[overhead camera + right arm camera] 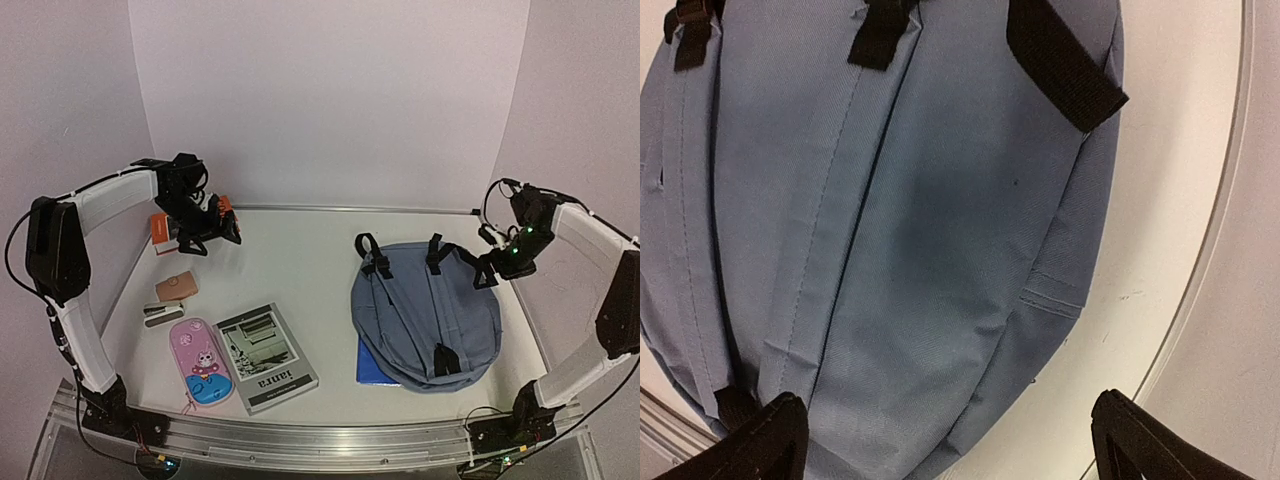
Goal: Pack the student bag
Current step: Adjust the student bag at the center of the board.
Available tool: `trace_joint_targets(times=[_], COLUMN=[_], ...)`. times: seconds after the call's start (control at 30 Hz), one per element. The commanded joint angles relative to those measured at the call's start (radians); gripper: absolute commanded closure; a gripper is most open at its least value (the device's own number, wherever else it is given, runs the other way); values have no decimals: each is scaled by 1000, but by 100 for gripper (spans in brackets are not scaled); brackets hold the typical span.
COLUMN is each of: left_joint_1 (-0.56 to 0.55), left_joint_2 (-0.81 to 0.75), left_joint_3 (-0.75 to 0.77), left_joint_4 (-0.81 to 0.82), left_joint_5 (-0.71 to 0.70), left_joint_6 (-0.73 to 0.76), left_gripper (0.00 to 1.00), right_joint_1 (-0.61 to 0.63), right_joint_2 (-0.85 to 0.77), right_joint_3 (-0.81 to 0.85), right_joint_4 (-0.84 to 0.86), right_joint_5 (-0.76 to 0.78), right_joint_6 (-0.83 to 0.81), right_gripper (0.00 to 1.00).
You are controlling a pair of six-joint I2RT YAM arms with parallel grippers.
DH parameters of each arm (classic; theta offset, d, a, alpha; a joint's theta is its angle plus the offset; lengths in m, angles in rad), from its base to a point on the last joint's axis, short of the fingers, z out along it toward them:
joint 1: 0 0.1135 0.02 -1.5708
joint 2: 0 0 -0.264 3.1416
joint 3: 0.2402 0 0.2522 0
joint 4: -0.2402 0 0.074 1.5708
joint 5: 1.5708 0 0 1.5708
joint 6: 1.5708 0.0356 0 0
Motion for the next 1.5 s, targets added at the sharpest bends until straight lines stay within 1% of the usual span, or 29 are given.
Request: trace_joint_targets(times=[0.0,0.2,0.37,0.47,0.63,0.67,0.7,0.77,0.8,0.87,0.9,0.93,0.97,1.07,1.3,1.4,1.47], left_joint_1=[-29,-43,-54,-64,-75,-75,-76,-75,-75,-75,-75,-76,-75,-75,-75,-76,-75], left_joint_2=[-41,-29,17,55,90,92,94,96,98,100,100,98,98,94,96,102,109], left_joint_3=[28,44,100,146,194,197,201,206,210,214,215,215,215,212,207,219,234], left_joint_4=[-25,-18,-29,-44,-58,-56,-55,-54,-55,-56,-55,-56,-54,-50,-46,-47,-51], left_joint_5=[-9,-10,6,25,32,32,34,39,41,41,41,41,42,44,65,78,82], left_joint_6=[20,11,18,26,24,23,22,21,20,19,18,18,17,17,14,14,14], left_gripper=[0,0,0,0,0,0,0,0,0,0,0,0,0,0,0,0,0], right_joint_1=[-20,-90,-145,-153,-157,-158,-159,-161,-161,-161,-161,-161,-161,-161,-161,-161,-161], right_joint_2=[97,256,353,417,489,489,484,467,450,418,405,390,380,346,252,208,180], right_joint_3=[-12,-8,10,25,64,73,81,104,119,152,176,200,228,318,474,546,624], right_joint_4=[-45,-24,11,8,-10,-15,-21,-43,-56,-83,-101,-119,-139,-203,-330,-334,-273], right_joint_5=[-4,-14,-28,-81,-224,-256,-288,-352,-383,-447,-480,-508,-532,-605,-704,-709,-666], right_joint_6=[-10,-17,-11,3,17,21,26,31,33,37,42,49,54,66,-16,-11,54], right_gripper=[2,2,2,2,2,5,11,28,38,65,83,98,100,100,100,100,100])
